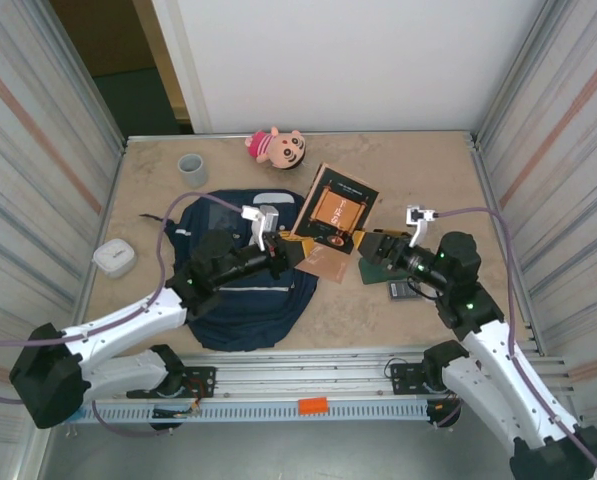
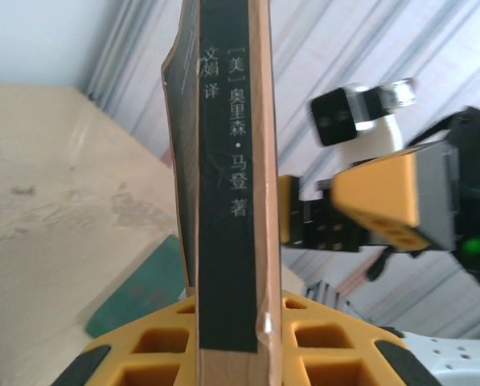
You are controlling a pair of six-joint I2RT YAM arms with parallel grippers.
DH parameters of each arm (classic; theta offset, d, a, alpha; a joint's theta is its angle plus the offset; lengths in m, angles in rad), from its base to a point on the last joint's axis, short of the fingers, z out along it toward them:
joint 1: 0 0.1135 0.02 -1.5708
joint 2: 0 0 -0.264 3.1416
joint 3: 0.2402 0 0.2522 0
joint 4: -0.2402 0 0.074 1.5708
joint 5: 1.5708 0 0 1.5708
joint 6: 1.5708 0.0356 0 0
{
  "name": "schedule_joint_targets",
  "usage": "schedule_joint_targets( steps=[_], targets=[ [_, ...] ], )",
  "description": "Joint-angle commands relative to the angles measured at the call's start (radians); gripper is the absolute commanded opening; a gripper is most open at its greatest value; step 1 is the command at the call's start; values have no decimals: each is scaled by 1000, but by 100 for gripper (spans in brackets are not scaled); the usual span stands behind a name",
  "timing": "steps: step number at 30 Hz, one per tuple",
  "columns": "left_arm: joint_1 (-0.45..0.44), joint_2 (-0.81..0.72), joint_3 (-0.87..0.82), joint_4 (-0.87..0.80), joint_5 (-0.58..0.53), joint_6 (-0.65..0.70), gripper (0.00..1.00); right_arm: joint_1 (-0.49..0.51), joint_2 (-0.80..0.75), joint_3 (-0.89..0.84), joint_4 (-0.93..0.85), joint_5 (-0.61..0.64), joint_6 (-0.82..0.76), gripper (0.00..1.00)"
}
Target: Pack the student bag
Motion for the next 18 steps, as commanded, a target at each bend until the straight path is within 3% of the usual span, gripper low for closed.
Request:
schedule_joint_targets(
  steps=[1,10,18],
  targets=[
    [-17,-66,-23,170,15,-39,1,42,37,24,62,-52,8,99],
    [-50,-73,-36,284,16,-98,2,50,101,7,182,-131,63,99],
    [-53,-14,-24,394,33,-145,3,52,53,-25,288,-299,122,99]
  ],
)
